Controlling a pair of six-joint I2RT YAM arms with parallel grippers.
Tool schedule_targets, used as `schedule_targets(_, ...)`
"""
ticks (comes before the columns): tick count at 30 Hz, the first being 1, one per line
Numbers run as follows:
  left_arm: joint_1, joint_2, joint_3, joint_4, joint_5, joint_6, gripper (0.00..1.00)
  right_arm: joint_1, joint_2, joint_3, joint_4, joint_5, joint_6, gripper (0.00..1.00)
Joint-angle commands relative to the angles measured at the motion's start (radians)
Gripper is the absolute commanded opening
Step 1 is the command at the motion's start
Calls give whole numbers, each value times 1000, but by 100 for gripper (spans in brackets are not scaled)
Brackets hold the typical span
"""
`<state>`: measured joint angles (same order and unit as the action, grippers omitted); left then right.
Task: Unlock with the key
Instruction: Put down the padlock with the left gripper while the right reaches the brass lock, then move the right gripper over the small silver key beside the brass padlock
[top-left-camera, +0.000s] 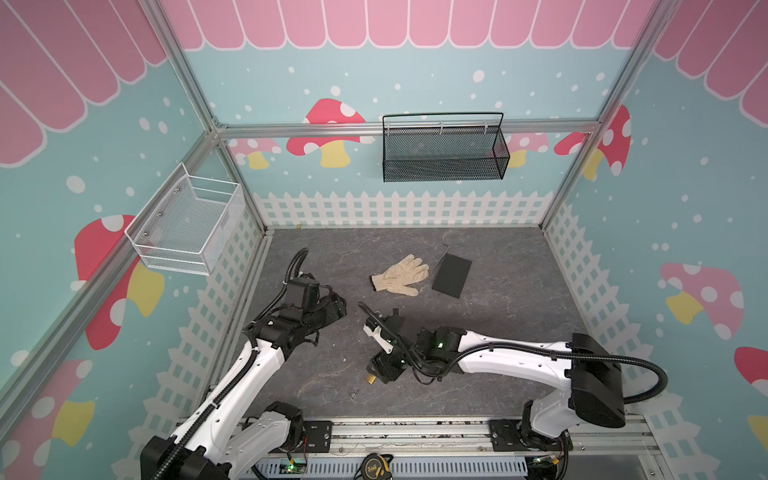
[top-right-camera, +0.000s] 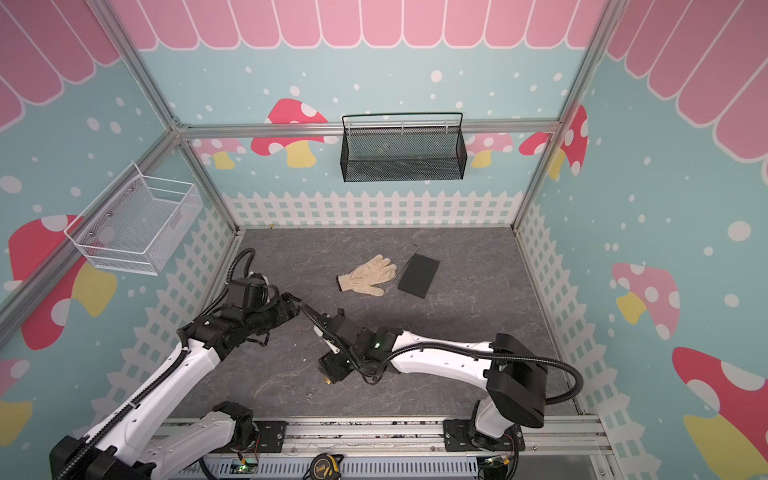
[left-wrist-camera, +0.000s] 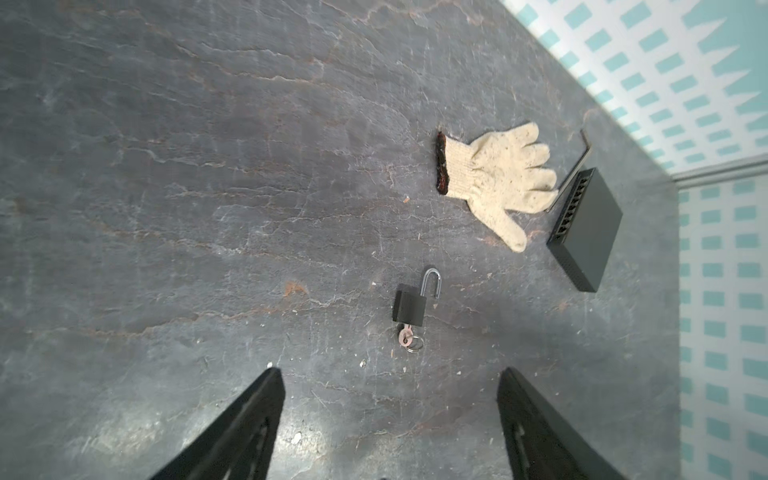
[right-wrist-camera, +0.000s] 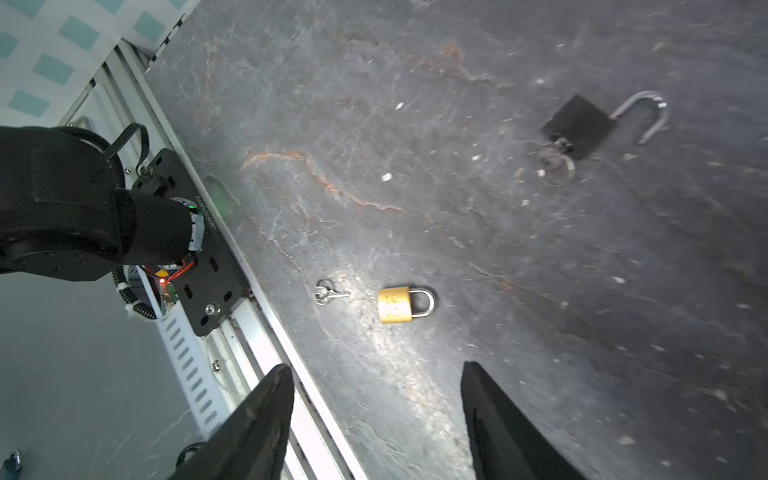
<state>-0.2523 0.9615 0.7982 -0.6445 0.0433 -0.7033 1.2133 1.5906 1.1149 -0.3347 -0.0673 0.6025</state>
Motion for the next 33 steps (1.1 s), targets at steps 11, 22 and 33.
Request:
schedule_targets(11, 109, -168, 6, -142, 66, 0, 99, 146, 231, 76, 98, -59, 170, 61)
schedule_targets(22, 113, -235, 6, -152, 64, -34, 99, 158, 374, 146, 66, -71, 158, 56)
schedule_targets(33, 113, -278, -1, -158, 16, -62, 99, 152, 451, 227, -16, 33, 90, 52)
